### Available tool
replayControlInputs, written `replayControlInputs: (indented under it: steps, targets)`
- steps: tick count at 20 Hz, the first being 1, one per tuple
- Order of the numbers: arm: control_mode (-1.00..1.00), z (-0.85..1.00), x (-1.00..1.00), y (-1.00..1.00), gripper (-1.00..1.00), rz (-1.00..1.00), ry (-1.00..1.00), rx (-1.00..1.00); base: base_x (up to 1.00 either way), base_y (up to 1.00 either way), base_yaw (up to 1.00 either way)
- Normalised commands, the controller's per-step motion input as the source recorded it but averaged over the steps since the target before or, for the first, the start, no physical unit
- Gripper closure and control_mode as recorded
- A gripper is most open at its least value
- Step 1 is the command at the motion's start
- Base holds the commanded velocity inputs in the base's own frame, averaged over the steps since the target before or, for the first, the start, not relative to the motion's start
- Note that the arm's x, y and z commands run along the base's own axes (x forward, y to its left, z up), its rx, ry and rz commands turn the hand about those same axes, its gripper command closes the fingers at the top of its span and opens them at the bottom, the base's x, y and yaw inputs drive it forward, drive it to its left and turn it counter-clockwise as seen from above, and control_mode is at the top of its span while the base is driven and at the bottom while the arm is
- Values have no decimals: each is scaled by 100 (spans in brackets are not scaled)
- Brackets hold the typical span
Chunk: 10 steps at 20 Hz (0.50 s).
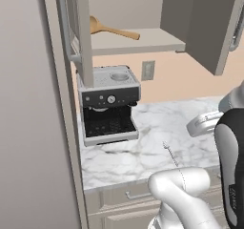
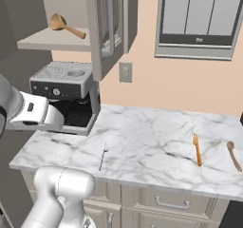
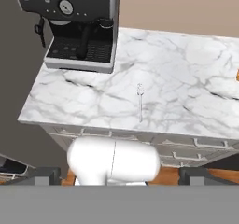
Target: Organize the utensils by type. Pick up the wooden spoons from the counter and place them in the open cabinet. Then pick up the metallic utensils from the counter and place them in the open drawer.
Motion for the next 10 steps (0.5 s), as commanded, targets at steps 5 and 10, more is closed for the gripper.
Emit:
replayControlInputs:
  steps: [5, 10]
  targets:
    - [100, 0, 0, 0, -100, 0, 0, 0, -66, -31, -6]
    - [100, 0, 0, 0, -100, 0, 0, 0, -77, -42, -3]
